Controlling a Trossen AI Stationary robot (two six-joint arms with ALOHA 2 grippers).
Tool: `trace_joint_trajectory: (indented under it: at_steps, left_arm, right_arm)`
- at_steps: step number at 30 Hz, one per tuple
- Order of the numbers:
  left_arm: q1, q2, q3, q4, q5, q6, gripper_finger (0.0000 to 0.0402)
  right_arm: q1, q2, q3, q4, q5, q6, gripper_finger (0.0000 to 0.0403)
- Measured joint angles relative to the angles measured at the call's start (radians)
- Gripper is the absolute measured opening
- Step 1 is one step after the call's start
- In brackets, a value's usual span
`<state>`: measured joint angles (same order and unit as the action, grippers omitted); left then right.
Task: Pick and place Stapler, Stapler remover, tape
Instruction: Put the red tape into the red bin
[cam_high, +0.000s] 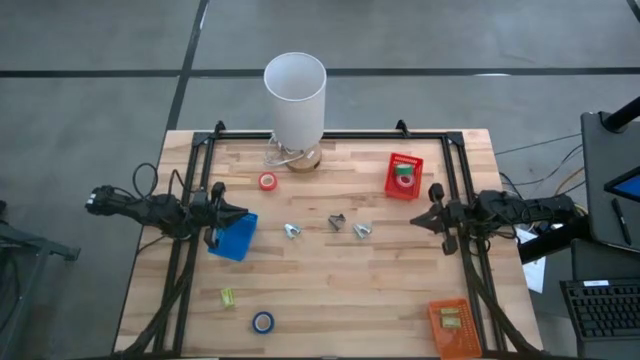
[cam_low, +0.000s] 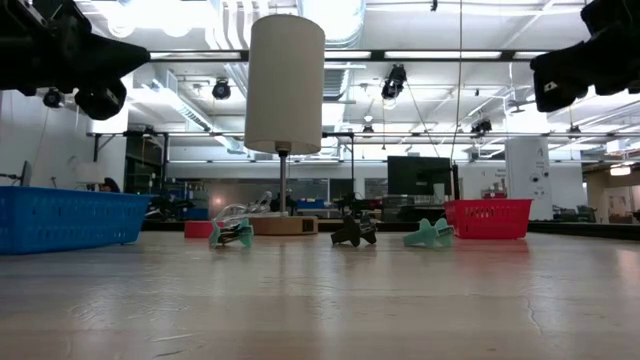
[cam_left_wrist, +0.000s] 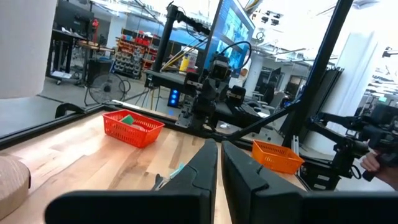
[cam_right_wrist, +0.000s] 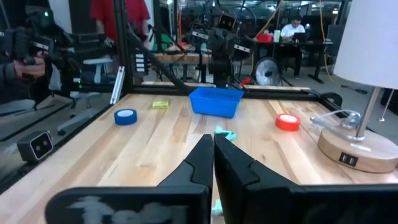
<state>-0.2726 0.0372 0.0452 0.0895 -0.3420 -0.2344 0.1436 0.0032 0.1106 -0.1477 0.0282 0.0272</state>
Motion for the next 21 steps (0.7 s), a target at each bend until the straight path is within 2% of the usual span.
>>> trace_joint_trajectory:
  at_steps: [5, 11, 21]
  left_arm:
    - [0.000, 0.000, 0.000, 0.009, 0.000, 0.003, 0.0026]
    - [0.000, 0.000, 0.000, 0.008, -0.001, 0.034, 0.0026]
    - [0.000, 0.000, -0.001, 0.007, -0.001, 0.041, 0.0026]
  right_arm:
    - [0.000, 0.017, -0.001, -0.016, -0.003, 0.006, 0.0009]
    - [0.000, 0.017, -0.001, -0.015, -0.004, 0.093, 0.0008]
    - [0.000, 0.001, -0.001, 0.000, -0.003, 0.082, 0.0008]
